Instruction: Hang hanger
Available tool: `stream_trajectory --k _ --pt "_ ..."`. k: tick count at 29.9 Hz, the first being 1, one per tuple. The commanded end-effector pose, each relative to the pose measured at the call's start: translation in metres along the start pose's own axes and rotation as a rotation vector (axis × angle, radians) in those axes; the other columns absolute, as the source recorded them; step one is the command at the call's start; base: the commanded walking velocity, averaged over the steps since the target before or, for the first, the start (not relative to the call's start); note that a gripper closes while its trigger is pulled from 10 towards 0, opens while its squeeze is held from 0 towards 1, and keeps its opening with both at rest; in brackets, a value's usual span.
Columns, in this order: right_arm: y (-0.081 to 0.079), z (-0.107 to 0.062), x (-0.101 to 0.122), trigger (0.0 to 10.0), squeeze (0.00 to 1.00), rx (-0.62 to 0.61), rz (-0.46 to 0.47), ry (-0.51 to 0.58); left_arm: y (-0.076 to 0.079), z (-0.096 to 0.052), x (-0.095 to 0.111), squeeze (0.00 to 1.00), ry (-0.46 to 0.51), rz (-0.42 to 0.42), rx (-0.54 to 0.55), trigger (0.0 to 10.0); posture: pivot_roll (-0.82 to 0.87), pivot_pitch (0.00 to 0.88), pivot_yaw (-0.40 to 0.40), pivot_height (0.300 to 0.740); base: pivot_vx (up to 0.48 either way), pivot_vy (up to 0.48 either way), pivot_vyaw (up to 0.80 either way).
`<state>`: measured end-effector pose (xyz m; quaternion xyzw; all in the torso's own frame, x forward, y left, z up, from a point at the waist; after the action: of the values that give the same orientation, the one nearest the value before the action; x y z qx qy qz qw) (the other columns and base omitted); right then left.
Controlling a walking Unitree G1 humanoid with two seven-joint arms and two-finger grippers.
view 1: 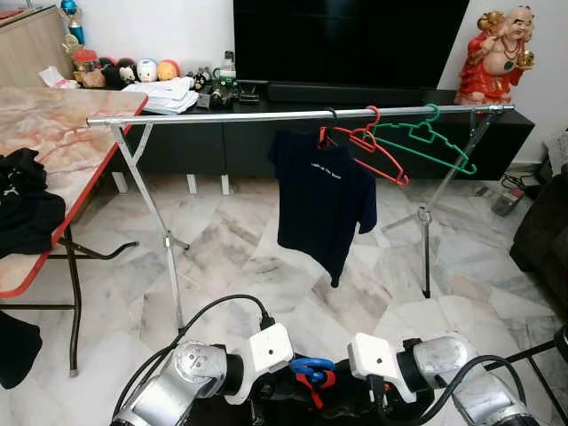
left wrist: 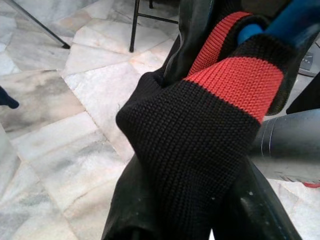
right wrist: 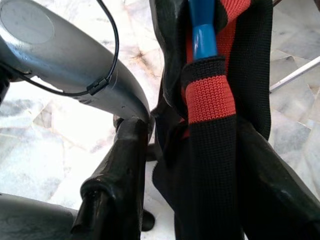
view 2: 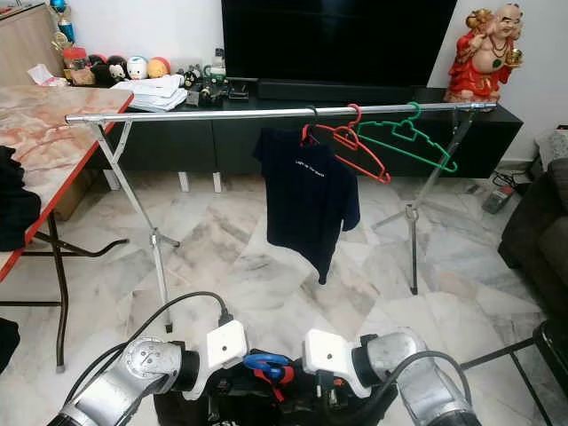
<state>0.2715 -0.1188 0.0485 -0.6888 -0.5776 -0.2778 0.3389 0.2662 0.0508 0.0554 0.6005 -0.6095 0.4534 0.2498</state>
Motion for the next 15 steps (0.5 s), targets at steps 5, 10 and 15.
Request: stream_trajectory --k 5,10,15 --pt "-0.003 0.006 -0.009 10.0 1.00 0.027 -0.030 -0.069 -0.009 -0.008 -0.003 0.00 -0.028 0.028 0.054 0.0 0.05 0.036 -0.024 0.740 0.000 0.000 0.00" --pt "0.015 0.006 -0.011 10.0 1.00 -0.111 -0.077 -0.107 -0.005 -0.009 -0.006 0.00 -0.055 0.048 0.019 0.0 0.04 0.040 -0.024 0.740 0.000 0.000 0.00" --pt "0.027 0.006 -0.005 10.0 1.00 -0.200 -0.094 -0.076 -0.003 -0.008 -0.008 0.00 -0.065 0.050 0.005 0.0 0.04 0.047 -0.024 0.740 0.000 0.000 0.00"
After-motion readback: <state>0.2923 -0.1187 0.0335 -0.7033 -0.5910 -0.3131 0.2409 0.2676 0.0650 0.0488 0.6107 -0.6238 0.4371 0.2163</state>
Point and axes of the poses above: a point about 5 cm out from each wrist's last joint towards the gripper, its own z axis pointing out of the wrist towards the gripper, its own x axis along the axis of the wrist's last joint, y = z × x, the point moved 4 cm from there along z, pointing out of the wrist towards the gripper, and after that the axes turned 13 degrees about z, right-handed, at the moved point
